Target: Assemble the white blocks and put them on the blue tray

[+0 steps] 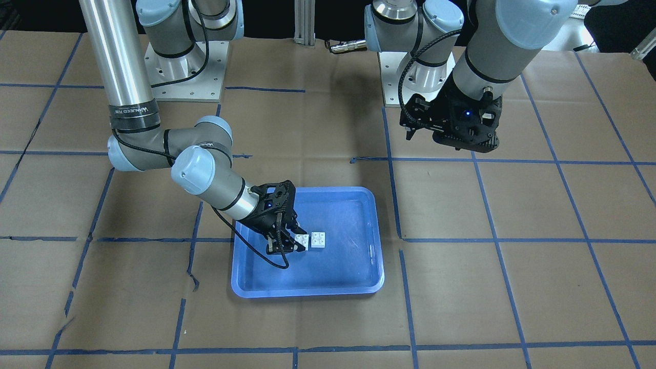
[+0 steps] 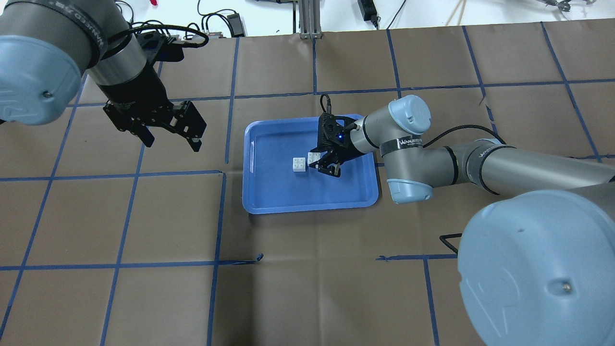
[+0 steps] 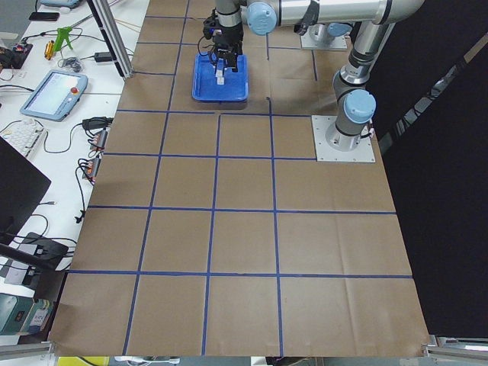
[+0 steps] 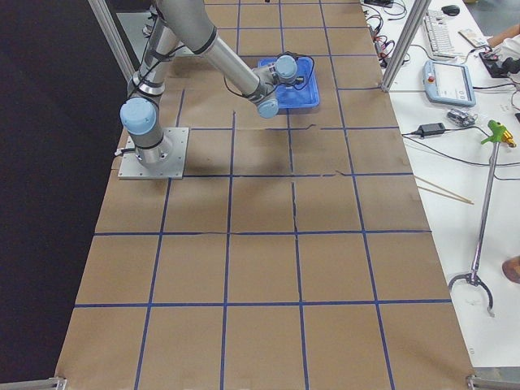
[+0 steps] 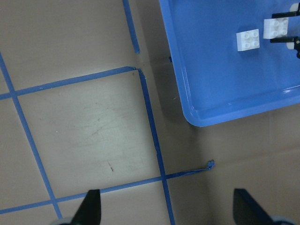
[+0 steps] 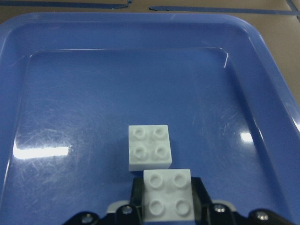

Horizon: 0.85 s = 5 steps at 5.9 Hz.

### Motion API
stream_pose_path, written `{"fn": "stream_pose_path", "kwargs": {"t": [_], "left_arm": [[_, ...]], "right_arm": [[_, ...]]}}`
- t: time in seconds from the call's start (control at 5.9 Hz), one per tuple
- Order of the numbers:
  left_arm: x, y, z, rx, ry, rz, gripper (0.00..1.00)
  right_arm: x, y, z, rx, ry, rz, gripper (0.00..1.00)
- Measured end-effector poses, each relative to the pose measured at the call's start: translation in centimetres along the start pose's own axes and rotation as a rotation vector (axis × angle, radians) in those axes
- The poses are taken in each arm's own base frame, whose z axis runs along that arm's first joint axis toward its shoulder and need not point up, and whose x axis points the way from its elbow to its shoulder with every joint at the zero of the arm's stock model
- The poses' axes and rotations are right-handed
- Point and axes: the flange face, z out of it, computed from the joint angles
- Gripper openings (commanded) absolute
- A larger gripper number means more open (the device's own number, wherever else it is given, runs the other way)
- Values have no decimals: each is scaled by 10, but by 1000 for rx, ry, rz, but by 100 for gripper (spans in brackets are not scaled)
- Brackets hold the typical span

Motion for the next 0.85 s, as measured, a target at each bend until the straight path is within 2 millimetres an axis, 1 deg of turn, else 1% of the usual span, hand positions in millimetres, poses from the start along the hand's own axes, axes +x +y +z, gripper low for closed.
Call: {"fn": "stream_pose_path", "kwargs": {"t": [0.34,0.85], "left_arm": [[-2,0,-6,12,-1,27,99],[-8,-1,-11,27,6,19,99]], "right_arm": [[0,2,3,1,-4,5,36],[-1,3,4,1,-7,7,36]]}}
